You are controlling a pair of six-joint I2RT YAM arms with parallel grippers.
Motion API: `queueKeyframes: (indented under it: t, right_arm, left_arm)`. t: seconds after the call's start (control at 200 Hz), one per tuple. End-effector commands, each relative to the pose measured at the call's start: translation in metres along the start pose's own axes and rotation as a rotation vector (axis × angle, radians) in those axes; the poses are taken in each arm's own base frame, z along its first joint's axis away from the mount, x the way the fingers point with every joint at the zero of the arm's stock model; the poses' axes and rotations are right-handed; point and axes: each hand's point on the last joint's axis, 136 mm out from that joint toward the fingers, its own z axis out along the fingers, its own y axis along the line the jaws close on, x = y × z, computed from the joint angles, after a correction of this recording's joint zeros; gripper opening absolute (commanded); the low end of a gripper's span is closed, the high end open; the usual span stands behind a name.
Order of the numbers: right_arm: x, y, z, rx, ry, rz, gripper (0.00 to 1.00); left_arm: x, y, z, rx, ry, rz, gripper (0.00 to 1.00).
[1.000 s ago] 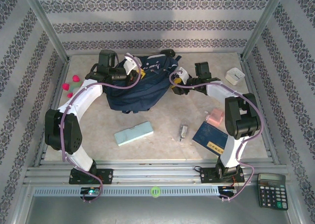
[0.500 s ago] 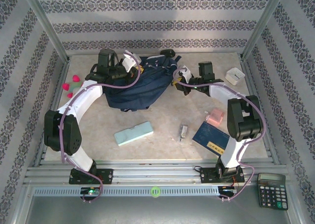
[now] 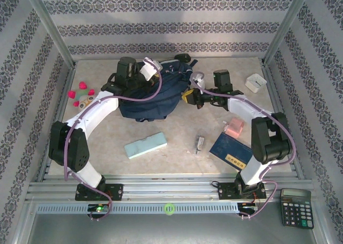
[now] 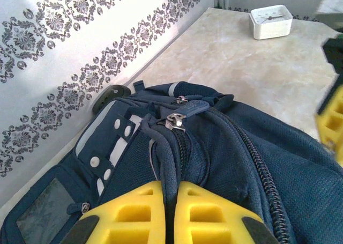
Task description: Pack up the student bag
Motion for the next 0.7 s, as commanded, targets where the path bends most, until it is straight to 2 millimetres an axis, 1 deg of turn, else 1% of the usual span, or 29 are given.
queueKeyframes:
  t: [0.0,0.035,0.09,0.135,0.205,0.255,0.415,0.47,0.54,0.695]
  right_arm:
    - [-0.012,0.044,0.004,-0.131,-0.023,0.037,0.00]
    - [-0.013,0.048,0.006,-0.130,-0.020,0.053,0.00]
    - [-0.010,0.047,0.009,-0.098,-0.009,0.076,0.00]
    - [-0.009,0.039,0.010,-0.051,-0.006,0.107,0.00]
    - [-0.006,0.017,0.012,0.056,-0.004,0.190,0.00]
    - [-0.007,0.008,0.013,0.087,-0.015,0.226,0.00]
    - [-0.007,0.002,0.020,0.085,-0.059,0.256,0.00]
    - [-0.007,-0.001,0.021,0.100,-0.064,0.263,0.07]
    - [-0.007,0.000,0.023,0.100,-0.070,0.265,0.11]
    - [-0.006,-0.002,0.026,0.099,-0.099,0.284,0.22]
  left_arm:
    - [-0.027,0.016,0.006,-0.112,-0.082,0.001,0.00]
    - [-0.029,0.013,0.008,-0.103,-0.090,-0.003,0.00]
    - [-0.032,0.007,0.010,-0.081,-0.108,-0.009,0.00]
    - [-0.034,0.002,0.012,-0.063,-0.123,-0.012,0.00]
    - [-0.039,-0.003,0.012,-0.045,-0.143,-0.019,0.00]
    - [-0.042,-0.006,0.012,-0.034,-0.152,-0.021,0.00]
    - [-0.049,-0.016,0.010,0.005,-0.187,-0.019,0.00]
    - [-0.050,-0.018,0.010,0.010,-0.190,-0.019,0.00]
    - [-0.052,-0.019,0.010,0.012,-0.195,-0.020,0.00]
    - [-0.055,-0.027,0.011,0.036,-0.209,-0.023,0.00]
